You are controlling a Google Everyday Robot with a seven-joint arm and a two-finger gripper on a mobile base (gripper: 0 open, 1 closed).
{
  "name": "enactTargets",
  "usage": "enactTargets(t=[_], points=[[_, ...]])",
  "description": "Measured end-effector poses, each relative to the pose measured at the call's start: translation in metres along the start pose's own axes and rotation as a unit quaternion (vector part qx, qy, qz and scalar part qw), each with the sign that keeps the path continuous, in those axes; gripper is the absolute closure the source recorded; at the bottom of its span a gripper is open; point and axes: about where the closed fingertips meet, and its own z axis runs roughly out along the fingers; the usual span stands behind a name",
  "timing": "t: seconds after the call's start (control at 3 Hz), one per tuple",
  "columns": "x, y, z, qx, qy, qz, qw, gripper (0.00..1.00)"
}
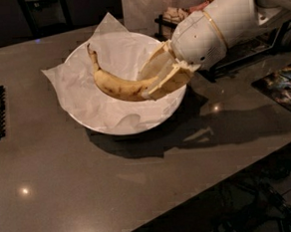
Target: Pick banana from white bowl
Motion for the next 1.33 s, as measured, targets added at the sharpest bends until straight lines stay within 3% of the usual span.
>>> enactTargets(t=[0.33, 1.0, 1.33], points=[[-0.024, 0.011, -0.025, 0.007, -0.009, -0.034, 0.9993, 1.0], [-0.06, 0.043, -0.045, -0.003, -0.033, -0.101, 0.9943, 1.0], [-0.061, 0.043, -0.045, -0.004, -0.033, -0.102, 0.9942, 1.0]])
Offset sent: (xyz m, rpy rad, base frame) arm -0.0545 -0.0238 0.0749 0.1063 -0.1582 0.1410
